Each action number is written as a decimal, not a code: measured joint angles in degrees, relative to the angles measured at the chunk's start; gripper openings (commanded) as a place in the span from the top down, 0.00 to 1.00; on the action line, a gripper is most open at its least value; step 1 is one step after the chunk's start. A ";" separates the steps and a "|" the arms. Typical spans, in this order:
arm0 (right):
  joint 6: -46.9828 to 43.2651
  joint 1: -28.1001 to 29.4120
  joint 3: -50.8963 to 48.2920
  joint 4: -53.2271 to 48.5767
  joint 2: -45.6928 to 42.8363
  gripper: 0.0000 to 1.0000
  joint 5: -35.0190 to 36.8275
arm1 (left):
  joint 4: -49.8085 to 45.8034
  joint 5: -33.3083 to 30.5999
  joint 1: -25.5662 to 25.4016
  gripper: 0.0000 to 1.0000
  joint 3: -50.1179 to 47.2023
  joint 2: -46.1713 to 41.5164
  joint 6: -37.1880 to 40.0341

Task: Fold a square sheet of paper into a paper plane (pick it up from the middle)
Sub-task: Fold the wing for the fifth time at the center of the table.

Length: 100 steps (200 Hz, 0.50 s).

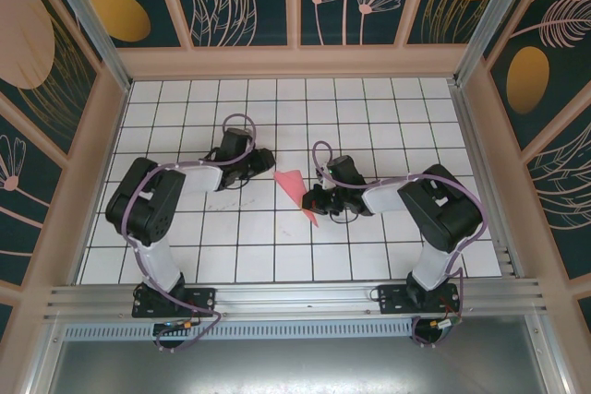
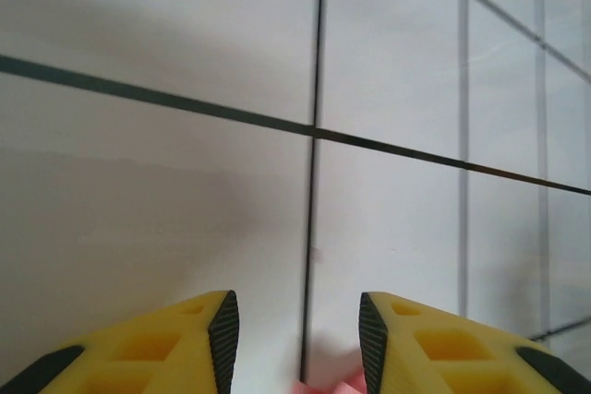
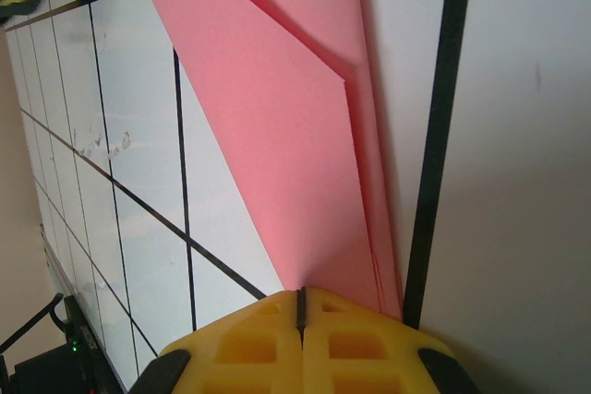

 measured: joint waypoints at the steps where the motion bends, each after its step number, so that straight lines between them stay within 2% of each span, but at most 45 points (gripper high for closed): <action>1: 0.00 0.00 0.00 0.00 0.00 1.00 0.00 | 0.11 0.09 0.00 0.64 -0.11 -0.17 0.02; 13: 0.02 0.00 0.00 0.02 0.00 1.00 -0.02 | 2.08 2.29 -0.22 0.72 -2.45 -4.02 -1.07; 39: 0.20 0.00 0.00 0.04 0.00 1.00 -0.04 | 6.86 7.56 -2.97 0.80 -4.59 -7.82 -2.43; 68: 0.24 0.00 0.00 0.09 -0.02 1.00 -0.04 | 10.71 11.15 -8.26 0.82 -4.59 -3.82 -3.91; 100: 0.42 0.00 0.02 -0.22 -0.28 1.00 -0.02 | 12.76 12.79 -9.01 0.83 -4.66 3.63 -5.60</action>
